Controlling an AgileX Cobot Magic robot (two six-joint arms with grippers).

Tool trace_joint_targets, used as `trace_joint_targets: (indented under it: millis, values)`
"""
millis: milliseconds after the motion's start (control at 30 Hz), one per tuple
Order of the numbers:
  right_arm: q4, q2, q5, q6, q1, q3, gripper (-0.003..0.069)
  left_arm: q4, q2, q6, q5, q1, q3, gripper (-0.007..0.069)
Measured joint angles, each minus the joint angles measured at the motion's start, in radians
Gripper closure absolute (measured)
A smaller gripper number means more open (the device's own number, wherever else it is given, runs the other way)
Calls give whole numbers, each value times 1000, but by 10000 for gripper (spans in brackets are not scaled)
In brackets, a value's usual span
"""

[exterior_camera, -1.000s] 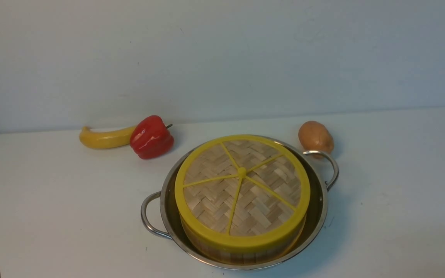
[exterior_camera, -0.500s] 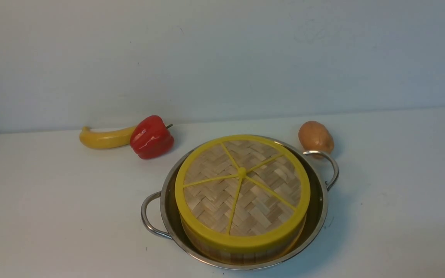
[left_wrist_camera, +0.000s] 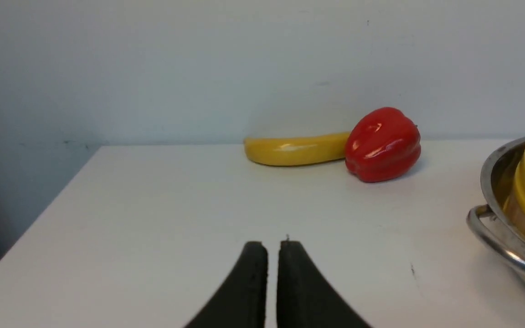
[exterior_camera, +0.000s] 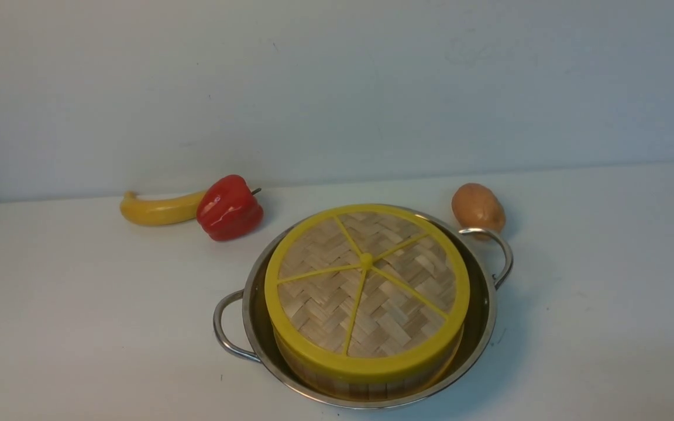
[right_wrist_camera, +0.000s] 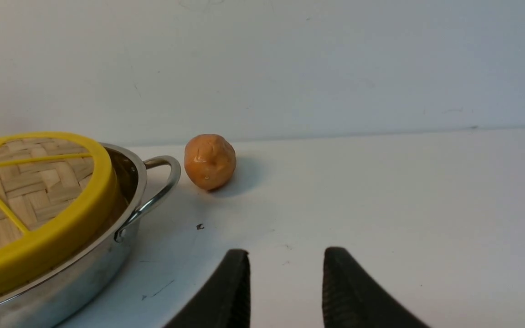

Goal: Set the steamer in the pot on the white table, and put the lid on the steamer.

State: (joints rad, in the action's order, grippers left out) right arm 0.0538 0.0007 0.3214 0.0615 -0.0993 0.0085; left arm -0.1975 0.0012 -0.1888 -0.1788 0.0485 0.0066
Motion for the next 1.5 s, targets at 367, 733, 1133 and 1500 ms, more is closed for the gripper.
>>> trace_joint_targets:
  millis: [367,733,1133,1500]
  values:
    - [0,0,0,3,0,0,417,-21,-1,37,-61,0,0,594]
    - [0,0,0,23,0,0,417,-21,-1,37,-62,0,0,594]
    - [0,0,0,24,0,0,417,-21,-1,37,-63,0,0,594]
    - [0,0,0,26,0,0,417,-22,-1,37,-63,0,0,594]
